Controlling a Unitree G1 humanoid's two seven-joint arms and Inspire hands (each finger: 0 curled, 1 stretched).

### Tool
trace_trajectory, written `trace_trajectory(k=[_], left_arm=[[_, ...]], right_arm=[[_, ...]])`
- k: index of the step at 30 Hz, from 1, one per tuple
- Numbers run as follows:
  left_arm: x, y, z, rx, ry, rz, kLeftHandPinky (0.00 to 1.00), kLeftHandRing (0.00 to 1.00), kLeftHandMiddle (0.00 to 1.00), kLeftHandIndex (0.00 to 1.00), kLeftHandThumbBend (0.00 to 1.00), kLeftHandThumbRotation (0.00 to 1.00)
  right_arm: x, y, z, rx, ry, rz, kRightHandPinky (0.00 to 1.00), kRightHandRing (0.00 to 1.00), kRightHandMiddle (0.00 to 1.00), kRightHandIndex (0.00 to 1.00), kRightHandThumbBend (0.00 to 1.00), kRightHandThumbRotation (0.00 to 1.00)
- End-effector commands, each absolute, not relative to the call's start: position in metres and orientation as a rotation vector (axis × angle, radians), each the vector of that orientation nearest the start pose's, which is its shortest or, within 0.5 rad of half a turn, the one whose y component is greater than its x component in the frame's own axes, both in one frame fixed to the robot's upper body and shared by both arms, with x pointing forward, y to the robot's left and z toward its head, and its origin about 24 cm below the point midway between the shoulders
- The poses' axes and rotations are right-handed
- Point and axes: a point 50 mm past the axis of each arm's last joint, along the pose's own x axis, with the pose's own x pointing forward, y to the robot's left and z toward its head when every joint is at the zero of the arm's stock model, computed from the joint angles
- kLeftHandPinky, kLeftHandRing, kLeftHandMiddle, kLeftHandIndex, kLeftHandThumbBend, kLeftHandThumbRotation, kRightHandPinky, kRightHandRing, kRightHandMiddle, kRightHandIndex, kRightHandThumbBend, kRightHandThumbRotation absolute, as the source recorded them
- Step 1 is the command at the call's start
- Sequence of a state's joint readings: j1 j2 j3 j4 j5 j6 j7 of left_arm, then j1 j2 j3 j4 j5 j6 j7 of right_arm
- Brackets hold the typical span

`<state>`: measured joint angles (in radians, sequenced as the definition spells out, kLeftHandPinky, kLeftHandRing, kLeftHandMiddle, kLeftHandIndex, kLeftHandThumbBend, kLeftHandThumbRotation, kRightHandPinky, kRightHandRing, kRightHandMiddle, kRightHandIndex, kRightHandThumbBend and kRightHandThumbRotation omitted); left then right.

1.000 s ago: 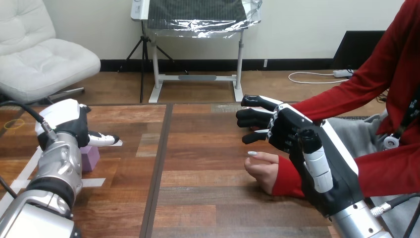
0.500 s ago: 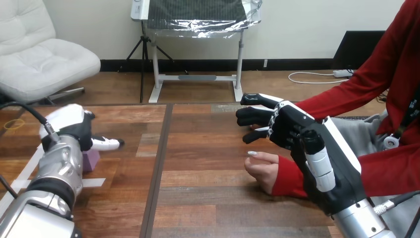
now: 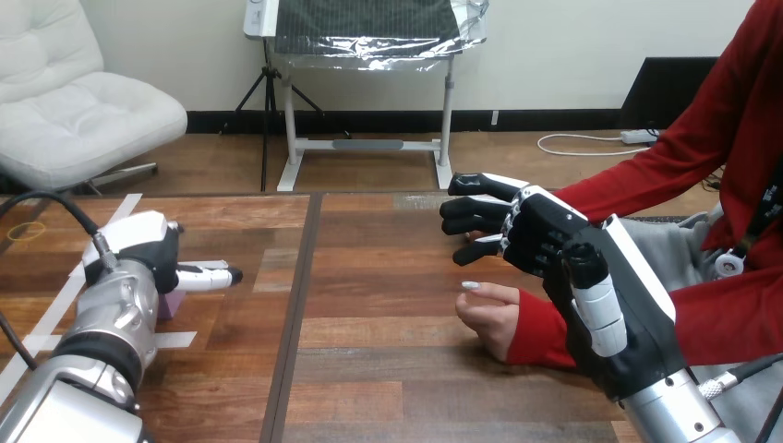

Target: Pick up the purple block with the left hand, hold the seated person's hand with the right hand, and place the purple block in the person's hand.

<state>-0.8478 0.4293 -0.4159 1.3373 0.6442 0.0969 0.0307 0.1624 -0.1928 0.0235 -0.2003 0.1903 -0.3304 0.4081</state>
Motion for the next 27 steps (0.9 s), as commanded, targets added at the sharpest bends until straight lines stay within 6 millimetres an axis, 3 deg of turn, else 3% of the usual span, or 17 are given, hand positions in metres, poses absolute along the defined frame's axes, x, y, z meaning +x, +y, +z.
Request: trace_trajectory(k=[1,27], left_arm=[[0.365,0.251,0.041,1.395,0.572,-0.084,0.99,0.98,0.99,0.96,0.65,0.72],[0.356,0.246,0.024,1.396,0.724,-0.161,1.0,1.0,1.0,1.0,0.63,0.72]], right_arm=[[0.212,-0.159,0.106,-0.067,-0.476,0.422,0.61,0.73,0.74,0.77,0.94,1.0],[0.209,-0.159,0.109,-0.065,-0.501,0.415,0.61,0.72,0.72,0.75,0.91,1.0]])
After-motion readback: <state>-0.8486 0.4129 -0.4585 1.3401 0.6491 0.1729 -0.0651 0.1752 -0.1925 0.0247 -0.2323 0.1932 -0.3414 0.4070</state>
